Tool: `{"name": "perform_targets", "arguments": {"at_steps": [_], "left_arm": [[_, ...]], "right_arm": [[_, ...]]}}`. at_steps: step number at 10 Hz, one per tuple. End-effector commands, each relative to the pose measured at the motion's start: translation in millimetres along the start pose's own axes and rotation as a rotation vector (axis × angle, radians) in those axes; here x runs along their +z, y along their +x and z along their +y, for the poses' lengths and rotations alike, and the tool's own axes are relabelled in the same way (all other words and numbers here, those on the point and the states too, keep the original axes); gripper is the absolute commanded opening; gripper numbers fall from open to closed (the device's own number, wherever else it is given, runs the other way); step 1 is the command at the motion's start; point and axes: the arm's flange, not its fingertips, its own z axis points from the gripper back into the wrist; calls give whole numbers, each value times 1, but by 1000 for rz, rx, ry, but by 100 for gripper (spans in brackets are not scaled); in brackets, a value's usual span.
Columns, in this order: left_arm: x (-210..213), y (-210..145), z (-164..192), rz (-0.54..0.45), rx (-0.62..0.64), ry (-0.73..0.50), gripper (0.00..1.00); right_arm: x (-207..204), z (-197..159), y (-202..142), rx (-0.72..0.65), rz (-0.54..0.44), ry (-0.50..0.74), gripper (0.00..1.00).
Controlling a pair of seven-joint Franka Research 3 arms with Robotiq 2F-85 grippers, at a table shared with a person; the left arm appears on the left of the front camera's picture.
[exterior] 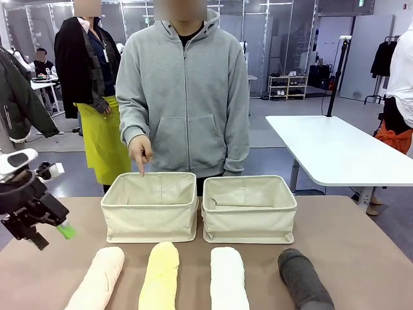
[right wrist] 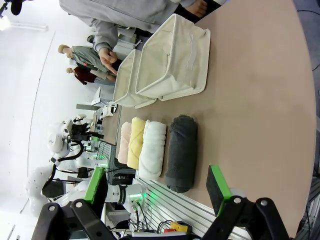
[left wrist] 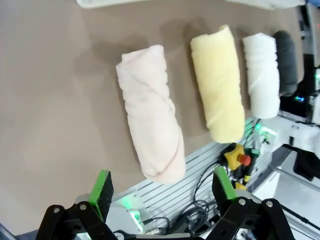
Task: Divide the towels into two baskets.
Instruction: Pick up one hotel-folded towel and place it in the Fabric basket indicated by the person.
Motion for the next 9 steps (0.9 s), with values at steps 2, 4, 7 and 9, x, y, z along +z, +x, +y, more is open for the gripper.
{"name": "perform_targets", "arguments": {"at_steps": [2,4,7,9], "left_arm": [[-57,-26,-10,0,62,107,100],[-81,-32,-15,0,70,164,100],[-116,-37,-18,12,83,222,100],[-134,-42,-16,18,108,253,100]], "right_arm": [[2,3,-1,3,-13,10,100],[2,3,-1,3,-13,10,100],[2,3,-1,3,-13,10,100],[2,3,-1,3,-13,10,100]]}}
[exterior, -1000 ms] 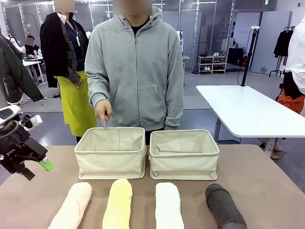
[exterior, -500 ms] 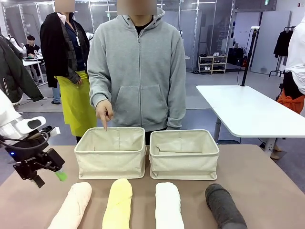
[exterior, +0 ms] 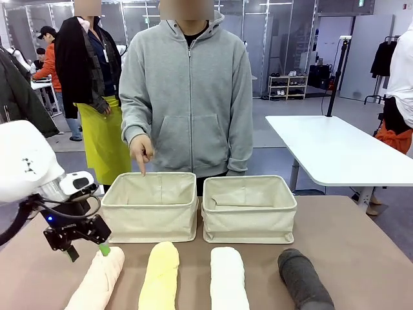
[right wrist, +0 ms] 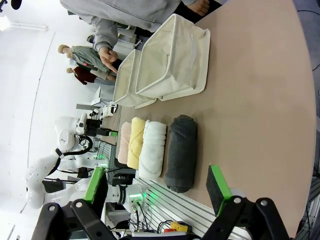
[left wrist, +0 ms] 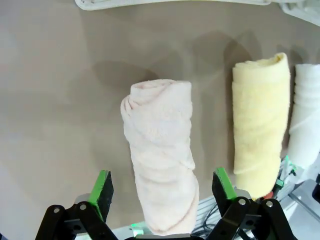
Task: Divide the towels into two baskets.
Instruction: Pick up one hotel-folded towel and place it in the Fabric basket indicated by the person.
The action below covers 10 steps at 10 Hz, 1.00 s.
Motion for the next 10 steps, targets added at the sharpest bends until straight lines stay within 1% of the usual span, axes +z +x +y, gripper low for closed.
{"name": "perform_targets", "arguments": {"at_steps": [1,2,3,6,8,9,10], "left_arm": [[-55,-88,9,-22,47,57,100],[-61,-92,10,-21,64,76,100],[-66,-99,8,1,67,80,100],[-85,-121,-4,40,62,80,100],[-99,-133,-2,61,90,149,100],[-99,-134,0,51,89,166,95],[-97,-133,1,40,90,172,85]], "right_arm": [[2,3,-1,4,-13,10,100],[2,3,-1,4,-13,10,100],[2,3,-1,4,-13,10,100],[2,3,-1,4,-13,10,100],[2,3,-1,4,-13,10,100],[2,3,-1,4,-13,10,100],[2,3,-1,4,-13,10,100]]}}
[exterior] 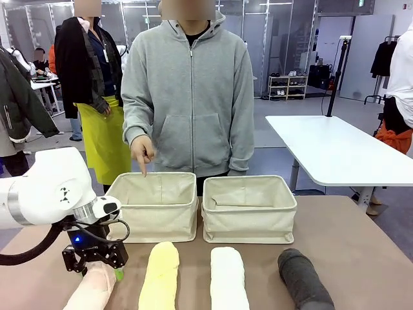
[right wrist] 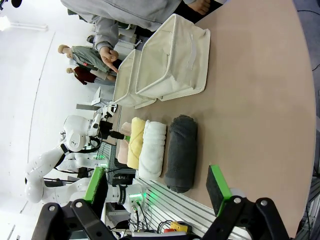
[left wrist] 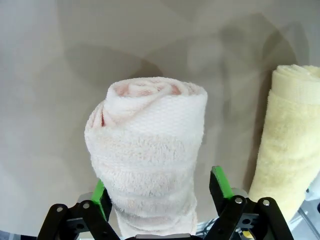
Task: Divide the towels into two baskets.
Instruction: Pick up one hotel-folded towel and place it in the Fabric basket indicated by the person.
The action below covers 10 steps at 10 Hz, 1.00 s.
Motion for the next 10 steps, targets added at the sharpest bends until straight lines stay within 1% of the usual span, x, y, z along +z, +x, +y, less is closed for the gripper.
{"name": "perform_targets", "arguments": {"at_steps": [1,4,5,6,7,8,9,10], "left_arm": [[-49,-131,33,-62,18,54,76],[-52,-132,32,-67,13,68,45],[-49,-132,33,-75,15,69,36],[-43,-130,34,-84,13,68,25],[-30,-128,30,-103,19,40,17],[-8,-127,23,-108,-4,19,13],[20,-127,17,-116,-49,11,13],[57,-127,11,-153,-114,-14,13]], "right_arm": [[2,3,-1,4,-12,10,100],[2,3,-1,4,-12,10,100],[2,3,-1,4,-12,10,100],[2,3,-1,4,-12,10,100],[2,3,-1,4,-12,10,100],[2,3,-1,4,-12,10,100],[2,3,-1,4,-12,10,100],[2,3,-1,4,-12,10,100]]}}
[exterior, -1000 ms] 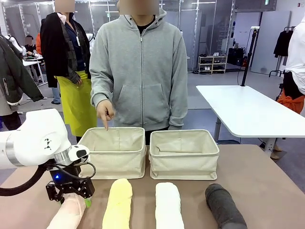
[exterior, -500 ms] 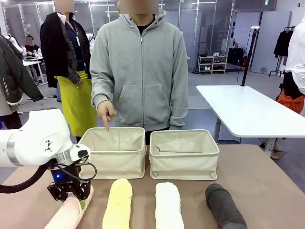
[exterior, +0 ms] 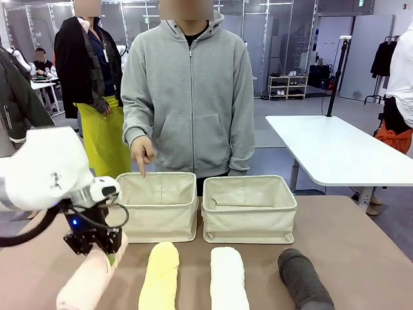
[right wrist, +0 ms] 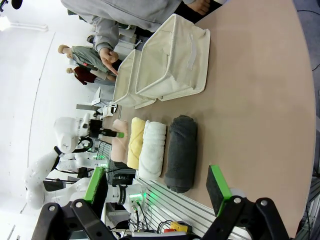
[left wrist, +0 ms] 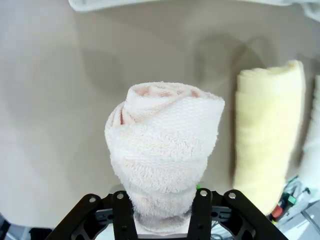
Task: Divide the towels into two baskets.
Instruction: Pick up one hotel-folded towel and place it in the Fabric basket indicated by the person.
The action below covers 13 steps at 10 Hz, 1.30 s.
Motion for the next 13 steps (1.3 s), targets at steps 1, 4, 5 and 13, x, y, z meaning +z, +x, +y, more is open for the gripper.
{"name": "perform_targets", "arguments": {"at_steps": [1,4,5,13], "left_arm": [[33,-111,18,-39,-133,-38,13],[72,-96,7,2,-433,-96,13],[82,-96,0,-34,-491,-101,13],[117,-50,-29,-41,-573,-8,40]], "right_arm": [[2,3,-1,4,-12,10,100],[2,3,-1,4,-12,10,100],[2,3,-1,4,-12,10,100],[2,3,-1,4,-12,10,100]]}}
